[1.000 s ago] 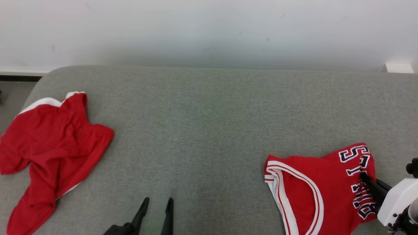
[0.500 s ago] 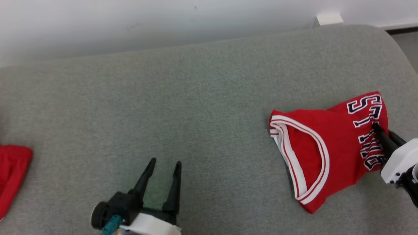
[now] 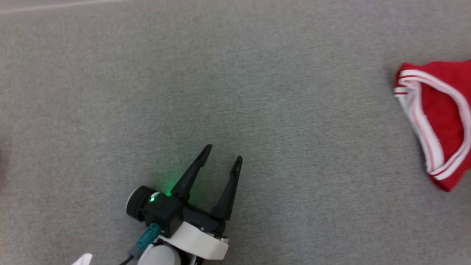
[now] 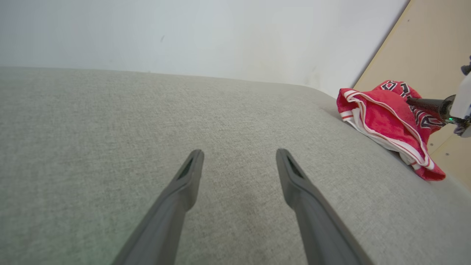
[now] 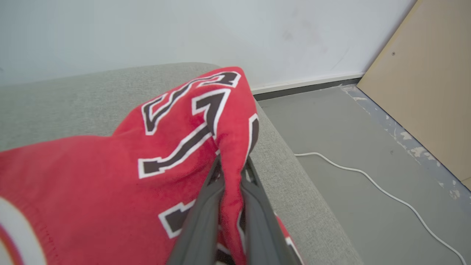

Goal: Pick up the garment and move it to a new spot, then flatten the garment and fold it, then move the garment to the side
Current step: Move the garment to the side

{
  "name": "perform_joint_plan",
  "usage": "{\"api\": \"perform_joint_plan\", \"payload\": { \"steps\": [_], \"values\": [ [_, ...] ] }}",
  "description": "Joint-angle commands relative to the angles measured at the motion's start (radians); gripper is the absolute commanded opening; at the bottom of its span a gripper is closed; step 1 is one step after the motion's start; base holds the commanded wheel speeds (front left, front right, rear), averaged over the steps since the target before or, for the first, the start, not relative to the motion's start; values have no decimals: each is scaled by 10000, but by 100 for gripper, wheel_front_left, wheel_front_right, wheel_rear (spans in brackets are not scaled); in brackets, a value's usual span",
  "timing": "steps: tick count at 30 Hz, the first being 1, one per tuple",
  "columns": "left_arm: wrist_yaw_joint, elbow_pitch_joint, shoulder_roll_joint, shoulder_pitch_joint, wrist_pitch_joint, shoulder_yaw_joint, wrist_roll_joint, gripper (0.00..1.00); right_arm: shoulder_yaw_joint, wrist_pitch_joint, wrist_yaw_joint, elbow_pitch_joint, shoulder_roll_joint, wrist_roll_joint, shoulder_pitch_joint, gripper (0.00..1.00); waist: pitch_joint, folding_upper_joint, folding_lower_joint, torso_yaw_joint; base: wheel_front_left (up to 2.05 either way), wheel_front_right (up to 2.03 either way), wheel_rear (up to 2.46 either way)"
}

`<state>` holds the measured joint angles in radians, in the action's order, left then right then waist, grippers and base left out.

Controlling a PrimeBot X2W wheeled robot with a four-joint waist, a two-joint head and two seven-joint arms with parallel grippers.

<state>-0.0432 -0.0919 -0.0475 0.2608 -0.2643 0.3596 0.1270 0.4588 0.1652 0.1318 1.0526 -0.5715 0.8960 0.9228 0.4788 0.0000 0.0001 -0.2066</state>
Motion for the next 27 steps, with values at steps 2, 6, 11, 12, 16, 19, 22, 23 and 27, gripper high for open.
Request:
{"api": "perform_joint_plan", "payload": {
  "steps": [2,6,11,12,16,19,22,23,27],
  "values": [
    [58,-97,-171,30,13,-196,-134,100,-143,252,-22,837,-112,-346,572,20,490,0,-1,374,0,0,0],
    [124,-169,-265,-169,25,-406,-160,100,-241,653,-22,1963,141,-928,1167,100,492,0,-1,446,0,0,0],
    [132,-125,-201,-447,19,-470,-25,100,-319,977,-22,2298,52,-1788,1234,100,-156,0,-1,383,0,0,0],
    [129,-109,-181,-472,14,-475,5,100,-374,1002,-22,2302,67,-1942,1186,100,-330,0,-1,367,0,0,0],
    [156,-148,-119,-715,2,-518,167,100,-806,992,-22,1463,-69,-2645,644,100,-1310,0,-1,301,0,0,0],
    [226,-184,-83,-1043,2,-578,384,100,-1424,994,-22,416,-118,-3218,-27,100,-2073,0,-1,341,0,0,0],
    [339,-256,-67,-1503,1,-630,579,100,-2264,996,-22,-879,-50,-3806,-1100,100,-2838,0,-1,483,0,0,0],
    [357,-283,-63,-1659,1,-644,628,100,-2568,995,-22,-1320,25,-4003,-1544,100,-3100,0,-1,556,0,0,0],
    [489,-382,-54,-2219,1,-689,876,100,-3633,995,-22,-2840,407,-4563,-3098,100,-3837,0,-1,835,0,0,0]
  ]
}}
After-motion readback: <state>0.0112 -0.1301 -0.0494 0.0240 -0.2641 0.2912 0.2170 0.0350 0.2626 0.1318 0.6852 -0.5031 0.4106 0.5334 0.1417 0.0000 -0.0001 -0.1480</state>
